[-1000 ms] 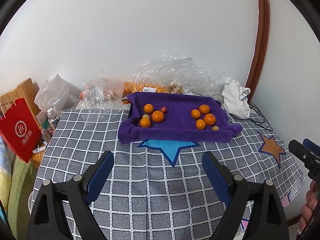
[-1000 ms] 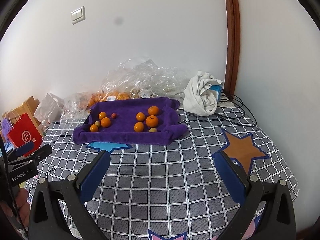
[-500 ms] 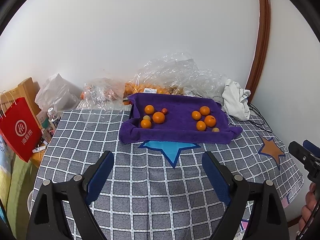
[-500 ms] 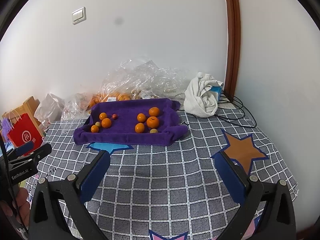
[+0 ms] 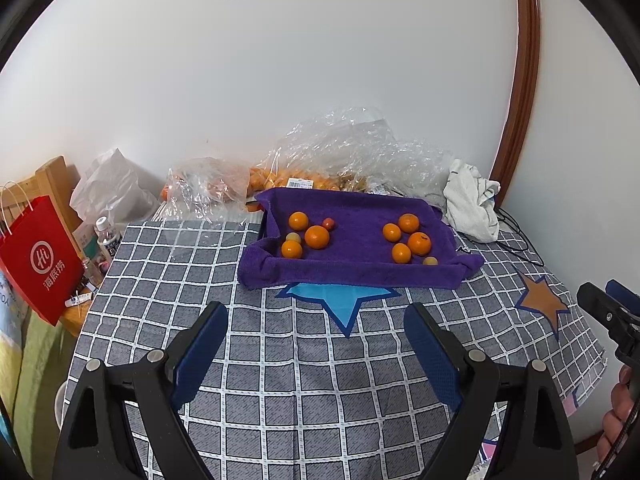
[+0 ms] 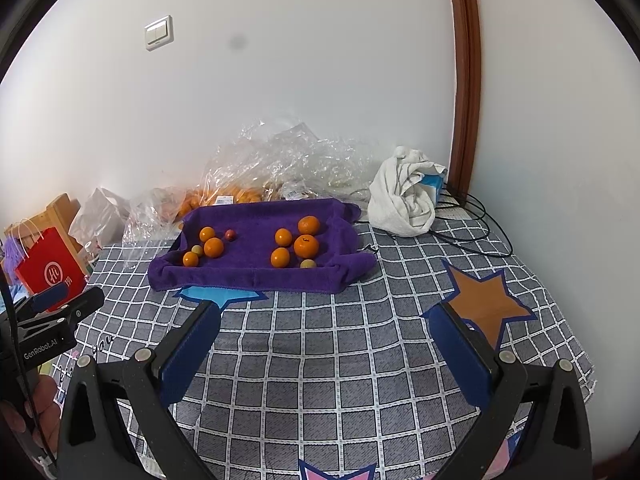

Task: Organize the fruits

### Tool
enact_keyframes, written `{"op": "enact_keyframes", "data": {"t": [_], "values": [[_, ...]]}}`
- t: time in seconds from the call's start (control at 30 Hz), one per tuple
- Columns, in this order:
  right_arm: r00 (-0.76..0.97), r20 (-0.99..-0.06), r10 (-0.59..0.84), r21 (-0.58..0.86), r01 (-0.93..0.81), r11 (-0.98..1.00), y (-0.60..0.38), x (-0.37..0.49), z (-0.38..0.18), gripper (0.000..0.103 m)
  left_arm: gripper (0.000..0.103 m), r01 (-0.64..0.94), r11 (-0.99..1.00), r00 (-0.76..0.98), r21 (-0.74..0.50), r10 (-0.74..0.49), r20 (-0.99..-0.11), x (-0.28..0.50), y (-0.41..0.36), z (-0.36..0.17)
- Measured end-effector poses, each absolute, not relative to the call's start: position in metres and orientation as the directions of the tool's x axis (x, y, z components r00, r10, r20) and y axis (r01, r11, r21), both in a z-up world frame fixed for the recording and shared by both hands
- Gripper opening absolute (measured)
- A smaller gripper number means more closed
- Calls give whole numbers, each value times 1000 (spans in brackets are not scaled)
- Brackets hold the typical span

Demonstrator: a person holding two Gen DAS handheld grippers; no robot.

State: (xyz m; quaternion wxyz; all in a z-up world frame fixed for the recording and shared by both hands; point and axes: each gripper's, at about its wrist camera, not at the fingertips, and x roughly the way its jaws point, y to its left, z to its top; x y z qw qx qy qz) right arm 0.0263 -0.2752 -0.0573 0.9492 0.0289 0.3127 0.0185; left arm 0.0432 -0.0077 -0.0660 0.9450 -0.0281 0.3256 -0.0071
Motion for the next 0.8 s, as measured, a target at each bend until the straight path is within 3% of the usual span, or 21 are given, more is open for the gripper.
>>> {"op": "enact_keyframes", "data": {"t": [0.8], "values": [[808,-587,62,75,-22,997,-276,22,-55,102,89,-4,998,790,-59,-33,-612,44,-10,-63]]}}
